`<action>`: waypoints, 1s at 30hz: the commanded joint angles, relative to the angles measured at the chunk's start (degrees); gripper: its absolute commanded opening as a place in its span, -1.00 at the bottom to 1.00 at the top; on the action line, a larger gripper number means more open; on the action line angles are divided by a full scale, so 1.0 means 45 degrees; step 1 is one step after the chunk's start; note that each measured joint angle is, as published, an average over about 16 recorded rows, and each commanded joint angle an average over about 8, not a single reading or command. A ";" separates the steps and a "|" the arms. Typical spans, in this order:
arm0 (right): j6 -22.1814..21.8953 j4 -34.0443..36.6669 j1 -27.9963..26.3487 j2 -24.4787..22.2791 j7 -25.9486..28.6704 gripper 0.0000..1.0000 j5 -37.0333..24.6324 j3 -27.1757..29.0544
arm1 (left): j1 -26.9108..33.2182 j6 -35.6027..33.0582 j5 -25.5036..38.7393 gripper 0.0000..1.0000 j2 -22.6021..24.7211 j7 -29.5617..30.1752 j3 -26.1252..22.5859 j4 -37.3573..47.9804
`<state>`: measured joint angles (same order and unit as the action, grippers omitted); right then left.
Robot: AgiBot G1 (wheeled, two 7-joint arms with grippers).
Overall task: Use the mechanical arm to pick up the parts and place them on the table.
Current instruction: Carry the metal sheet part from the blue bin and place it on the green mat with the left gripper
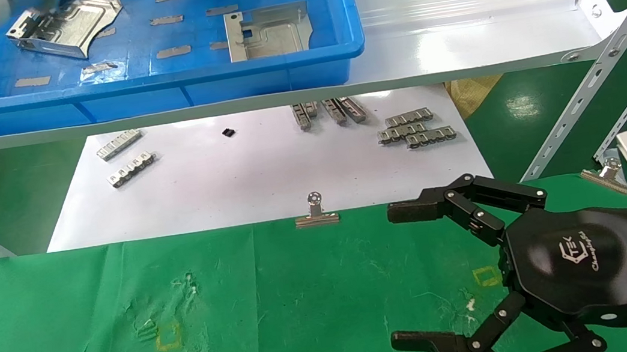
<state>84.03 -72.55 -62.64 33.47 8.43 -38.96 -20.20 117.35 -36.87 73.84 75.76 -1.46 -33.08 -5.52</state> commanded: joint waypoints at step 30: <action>-0.0002 0.0000 -0.0001 -0.0002 -0.0002 1.00 0.0003 -0.0005 | -0.0217 -1.2157 -0.1472 -1.00 -0.4375 -0.4144 0.0355 -0.1052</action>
<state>84.02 -72.55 -62.64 33.46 8.42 -38.94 -20.22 115.79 -90.75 66.97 55.68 -19.85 -32.35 -12.08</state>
